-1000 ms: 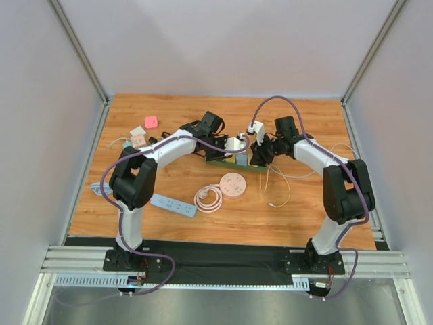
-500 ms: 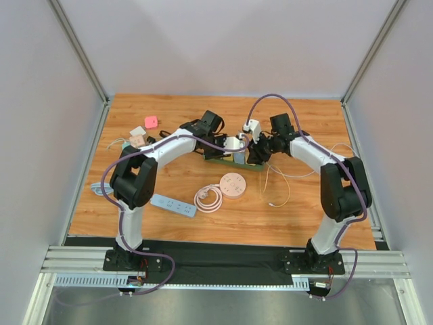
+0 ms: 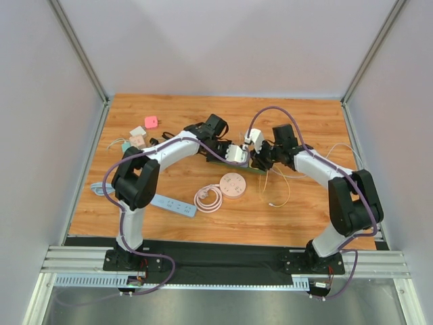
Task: Pull the plug off the socket
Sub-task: Remove the plug from the socket, then place the plug at the corner of the board.
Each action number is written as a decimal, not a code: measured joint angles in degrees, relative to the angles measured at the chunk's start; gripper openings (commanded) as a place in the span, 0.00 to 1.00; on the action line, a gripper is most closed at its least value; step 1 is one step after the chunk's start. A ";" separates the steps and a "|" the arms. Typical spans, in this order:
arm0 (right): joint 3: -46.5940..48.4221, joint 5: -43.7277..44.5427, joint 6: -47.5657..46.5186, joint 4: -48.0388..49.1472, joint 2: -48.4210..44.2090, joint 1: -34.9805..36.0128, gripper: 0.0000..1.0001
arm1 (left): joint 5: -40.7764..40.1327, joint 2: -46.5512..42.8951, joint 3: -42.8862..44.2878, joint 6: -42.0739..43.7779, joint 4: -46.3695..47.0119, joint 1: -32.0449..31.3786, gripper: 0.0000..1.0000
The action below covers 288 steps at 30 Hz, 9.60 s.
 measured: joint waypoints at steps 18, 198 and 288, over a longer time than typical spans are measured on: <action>12.24 -4.44 7.50 -9.99 8.72 -0.52 0.00 | -1.70 0.33 0.11 -5.42 1.62 1.62 0.00; 37.13 -20.17 31.56 -12.68 -7.45 -10.21 0.00 | -10.84 -24.44 -3.58 -55.34 60.06 3.96 0.00; 20.87 -22.27 27.19 -8.44 -11.04 -9.88 0.00 | 46.03 -53.66 -0.07 -100.41 32.68 11.91 0.00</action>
